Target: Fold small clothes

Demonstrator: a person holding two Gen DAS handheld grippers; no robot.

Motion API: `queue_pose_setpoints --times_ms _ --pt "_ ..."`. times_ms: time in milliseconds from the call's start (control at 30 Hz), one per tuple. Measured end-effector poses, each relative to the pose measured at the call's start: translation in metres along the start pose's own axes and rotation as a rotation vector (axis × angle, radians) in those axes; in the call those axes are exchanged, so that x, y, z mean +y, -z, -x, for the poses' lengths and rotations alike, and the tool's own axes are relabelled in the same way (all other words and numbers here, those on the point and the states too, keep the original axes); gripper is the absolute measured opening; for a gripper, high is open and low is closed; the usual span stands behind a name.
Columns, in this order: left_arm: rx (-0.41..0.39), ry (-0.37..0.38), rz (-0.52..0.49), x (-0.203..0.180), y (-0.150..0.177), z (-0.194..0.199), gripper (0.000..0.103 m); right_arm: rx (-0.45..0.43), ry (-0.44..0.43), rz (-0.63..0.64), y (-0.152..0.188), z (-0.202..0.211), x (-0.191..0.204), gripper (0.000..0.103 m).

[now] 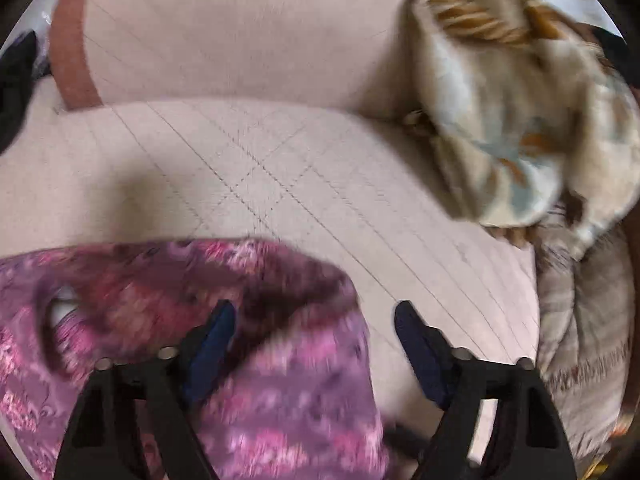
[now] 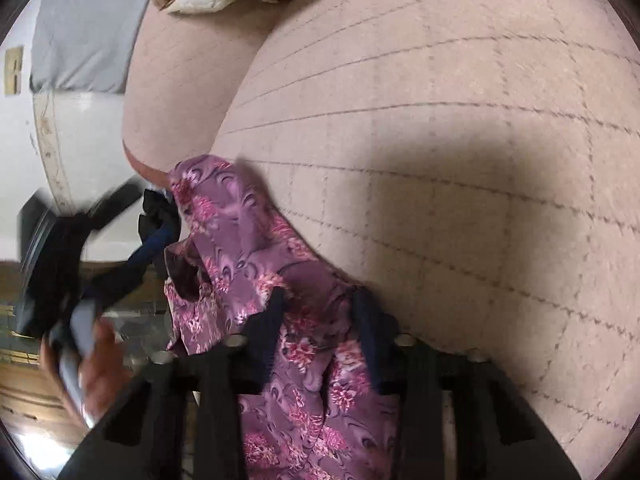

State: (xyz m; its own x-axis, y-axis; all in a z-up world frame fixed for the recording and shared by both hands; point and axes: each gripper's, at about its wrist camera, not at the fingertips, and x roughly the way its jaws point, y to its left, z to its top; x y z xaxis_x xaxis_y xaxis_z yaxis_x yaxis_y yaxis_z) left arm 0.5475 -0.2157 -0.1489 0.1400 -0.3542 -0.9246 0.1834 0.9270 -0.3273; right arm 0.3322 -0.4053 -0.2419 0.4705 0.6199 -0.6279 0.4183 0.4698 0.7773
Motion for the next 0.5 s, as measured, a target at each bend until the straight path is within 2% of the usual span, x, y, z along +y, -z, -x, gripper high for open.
queue_pose_setpoints --times_ms 33,100,200,233,267,300,367,400,433,500 --pt "0.046 0.009 0.019 0.001 -0.004 -0.012 0.058 0.008 0.012 -0.012 0.0 0.0 -0.002 0.018" --pt "0.097 0.04 0.04 0.003 -0.004 -0.024 0.057 0.023 -0.003 -0.053 0.002 0.002 -0.006 0.016" --pt "0.079 0.013 0.004 0.001 -0.002 -0.021 0.056 0.06 -0.051 -0.105 0.01 0.007 -0.007 0.017" --pt "0.078 0.016 0.005 0.001 -0.004 -0.019 0.054 0.072 -0.042 -0.094 0.013 0.008 -0.006 0.02" --pt "0.083 0.025 0.012 0.003 -0.005 -0.017 0.052 0.09 -0.019 -0.085 0.015 0.005 -0.005 0.034" --pt "0.092 0.033 0.023 0.004 -0.008 -0.016 0.049 0.097 -0.024 -0.093 0.015 0.004 -0.007 0.039" --pt "0.115 0.032 0.033 0.004 -0.013 -0.02 0.048 0.105 -0.063 -0.127 0.012 -0.005 -0.014 0.039" --pt "0.14 0.018 0.027 0.002 -0.013 -0.025 0.041 0.101 -0.071 -0.13 0.008 -0.007 -0.014 0.035" --pt "0.147 0.009 0.025 0.001 -0.014 -0.027 0.027 0.082 -0.069 -0.12 0.004 -0.005 -0.014 0.03" --pt "0.155 0.008 0.015 -0.004 -0.013 -0.027 0.012 0.042 -0.013 -0.078 0.002 0.005 -0.015 0.008"
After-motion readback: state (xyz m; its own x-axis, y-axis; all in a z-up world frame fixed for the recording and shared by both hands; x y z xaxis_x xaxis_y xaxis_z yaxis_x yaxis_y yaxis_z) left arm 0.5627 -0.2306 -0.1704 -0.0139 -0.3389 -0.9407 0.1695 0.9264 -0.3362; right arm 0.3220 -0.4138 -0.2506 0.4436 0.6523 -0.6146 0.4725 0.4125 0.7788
